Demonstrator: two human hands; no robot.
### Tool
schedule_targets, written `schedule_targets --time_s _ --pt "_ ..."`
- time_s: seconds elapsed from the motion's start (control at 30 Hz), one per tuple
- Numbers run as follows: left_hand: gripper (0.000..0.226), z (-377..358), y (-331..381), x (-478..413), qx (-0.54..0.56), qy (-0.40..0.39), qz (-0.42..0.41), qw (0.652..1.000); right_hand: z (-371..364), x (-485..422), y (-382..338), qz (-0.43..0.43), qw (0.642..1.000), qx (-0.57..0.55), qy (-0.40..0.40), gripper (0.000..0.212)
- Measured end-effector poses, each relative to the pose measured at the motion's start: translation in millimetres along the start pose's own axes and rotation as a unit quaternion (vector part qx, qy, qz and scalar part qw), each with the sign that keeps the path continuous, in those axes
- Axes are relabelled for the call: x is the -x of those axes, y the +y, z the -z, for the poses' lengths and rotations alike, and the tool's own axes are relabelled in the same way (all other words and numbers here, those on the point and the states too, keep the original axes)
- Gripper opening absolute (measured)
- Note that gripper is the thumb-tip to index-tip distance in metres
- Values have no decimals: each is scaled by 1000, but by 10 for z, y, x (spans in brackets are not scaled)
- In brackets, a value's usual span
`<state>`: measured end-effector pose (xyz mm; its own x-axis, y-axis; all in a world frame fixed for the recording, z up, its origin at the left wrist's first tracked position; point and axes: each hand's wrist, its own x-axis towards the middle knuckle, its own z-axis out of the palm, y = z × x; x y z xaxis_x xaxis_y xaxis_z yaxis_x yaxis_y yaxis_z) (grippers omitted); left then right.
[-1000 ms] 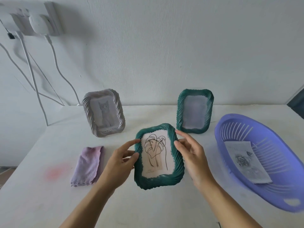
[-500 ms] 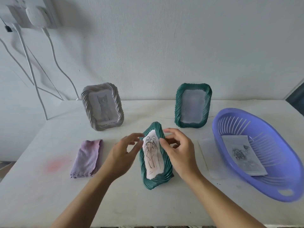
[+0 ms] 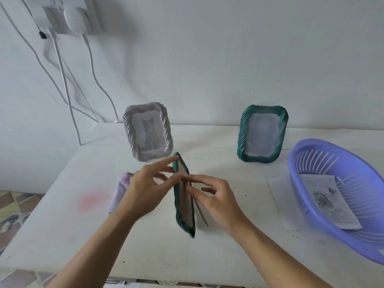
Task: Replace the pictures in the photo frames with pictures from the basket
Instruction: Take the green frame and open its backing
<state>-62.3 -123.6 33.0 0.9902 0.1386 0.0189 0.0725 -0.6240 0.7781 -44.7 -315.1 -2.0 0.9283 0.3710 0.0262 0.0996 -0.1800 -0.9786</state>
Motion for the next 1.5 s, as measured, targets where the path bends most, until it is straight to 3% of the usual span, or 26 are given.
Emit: schedule_targets --time_s 0.3,0.4,0.53,0.63,0.7,0.97,1.2,1.3,1.5 --pt "47 -258 -412 42 149 -58 87 983 100 -5 496 -18 989 137 47 29" --pt "49 -432 -516 1 119 -63 77 988 204 -5 574 -9 976 208 59 28" --pt "45 -649 -595 -41 -45 -39 7 998 335 -40 649 2 958 280 60 30" --pt "40 -761 -675 -51 -185 -20 -41 982 395 -51 695 9 939 340 40 33" --pt "33 -791 -705 -58 -223 -17 -66 972 405 -51 718 31 918 394 27 35" --pt "28 -746 -770 -170 -224 -28 -98 969 463 -142 754 43 912 408 23 46" --pt "23 -676 -726 -608 -178 -18 -103 979 375 -329 737 72 879 471 -9 57" --pt "16 -673 -690 -766 -205 -48 -129 969 374 -404 755 61 881 470 -20 59" --pt "9 -718 -736 -858 -196 -33 -175 964 373 -450 804 64 889 454 -17 60"
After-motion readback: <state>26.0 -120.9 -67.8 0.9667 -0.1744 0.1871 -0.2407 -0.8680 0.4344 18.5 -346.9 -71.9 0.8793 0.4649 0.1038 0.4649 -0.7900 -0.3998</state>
